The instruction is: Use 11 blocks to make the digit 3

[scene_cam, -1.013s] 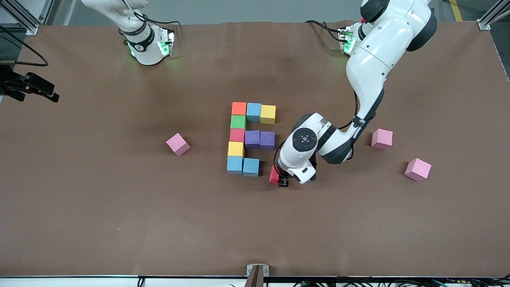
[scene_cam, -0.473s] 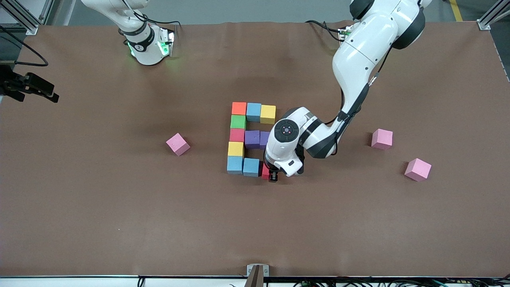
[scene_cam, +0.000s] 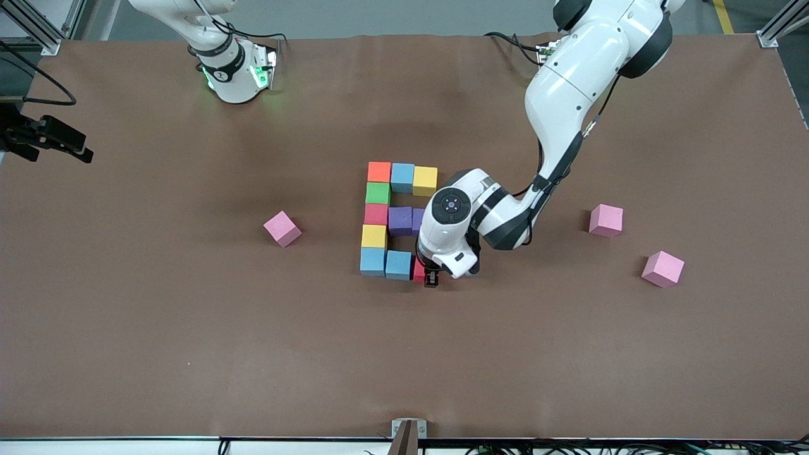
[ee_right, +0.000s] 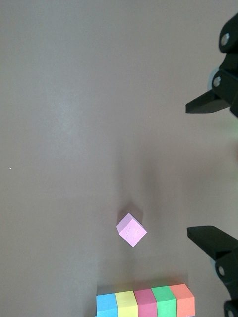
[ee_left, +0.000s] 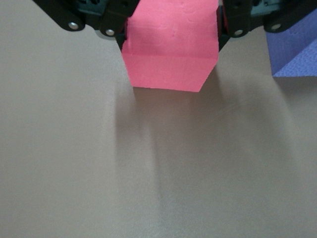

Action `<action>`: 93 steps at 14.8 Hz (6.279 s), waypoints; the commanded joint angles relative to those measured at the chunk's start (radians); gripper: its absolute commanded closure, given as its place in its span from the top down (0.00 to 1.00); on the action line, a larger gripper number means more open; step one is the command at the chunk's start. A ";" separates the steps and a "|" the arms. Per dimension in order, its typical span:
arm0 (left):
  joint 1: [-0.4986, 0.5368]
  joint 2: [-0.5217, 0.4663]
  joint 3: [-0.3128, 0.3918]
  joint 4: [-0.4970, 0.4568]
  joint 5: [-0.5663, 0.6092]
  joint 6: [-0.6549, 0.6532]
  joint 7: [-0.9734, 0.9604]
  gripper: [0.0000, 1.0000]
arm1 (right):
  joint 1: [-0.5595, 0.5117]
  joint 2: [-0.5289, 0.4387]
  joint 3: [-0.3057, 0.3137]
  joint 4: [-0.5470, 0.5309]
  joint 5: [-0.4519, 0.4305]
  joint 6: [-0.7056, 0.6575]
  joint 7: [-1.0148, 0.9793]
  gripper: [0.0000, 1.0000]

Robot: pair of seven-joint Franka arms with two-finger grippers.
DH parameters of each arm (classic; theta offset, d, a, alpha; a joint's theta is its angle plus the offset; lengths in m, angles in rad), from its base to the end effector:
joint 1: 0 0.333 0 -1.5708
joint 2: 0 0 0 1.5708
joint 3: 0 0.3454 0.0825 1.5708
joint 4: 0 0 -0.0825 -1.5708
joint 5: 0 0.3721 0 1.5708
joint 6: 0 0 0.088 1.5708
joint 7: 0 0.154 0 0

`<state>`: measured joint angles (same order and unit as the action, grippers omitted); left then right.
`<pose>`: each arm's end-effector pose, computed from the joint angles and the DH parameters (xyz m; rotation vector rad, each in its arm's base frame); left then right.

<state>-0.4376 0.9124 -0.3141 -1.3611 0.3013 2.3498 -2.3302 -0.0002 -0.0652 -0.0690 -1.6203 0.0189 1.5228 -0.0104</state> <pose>0.6024 -0.4736 0.1763 2.1973 2.0670 -0.0149 0.5125 -0.0337 0.6146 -3.1152 0.0903 0.0491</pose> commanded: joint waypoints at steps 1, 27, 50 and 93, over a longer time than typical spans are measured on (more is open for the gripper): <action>-0.033 0.057 0.001 0.030 -0.025 -0.001 -0.034 0.38 | 0.008 -0.024 -0.003 -0.026 -0.016 0.013 0.010 1.00; -0.020 -0.049 -0.005 0.025 -0.013 -0.098 -0.078 1.00 | 0.008 -0.022 -0.003 -0.026 -0.016 0.013 0.010 1.00; 0.474 -0.394 -0.163 -0.269 -0.034 -0.259 1.390 1.00 | 0.008 -0.024 -0.005 -0.021 -0.017 0.007 0.001 1.00; 0.474 -0.909 0.306 -0.142 -0.304 -0.793 2.346 1.00 | -0.003 -0.036 0.002 0.066 0.001 -0.147 0.006 1.00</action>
<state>0.0397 0.0141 -0.0175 -1.5068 0.0104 1.5732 -0.0023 -0.0005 -0.0752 -0.0678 -1.5271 0.0084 1.3623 -0.0106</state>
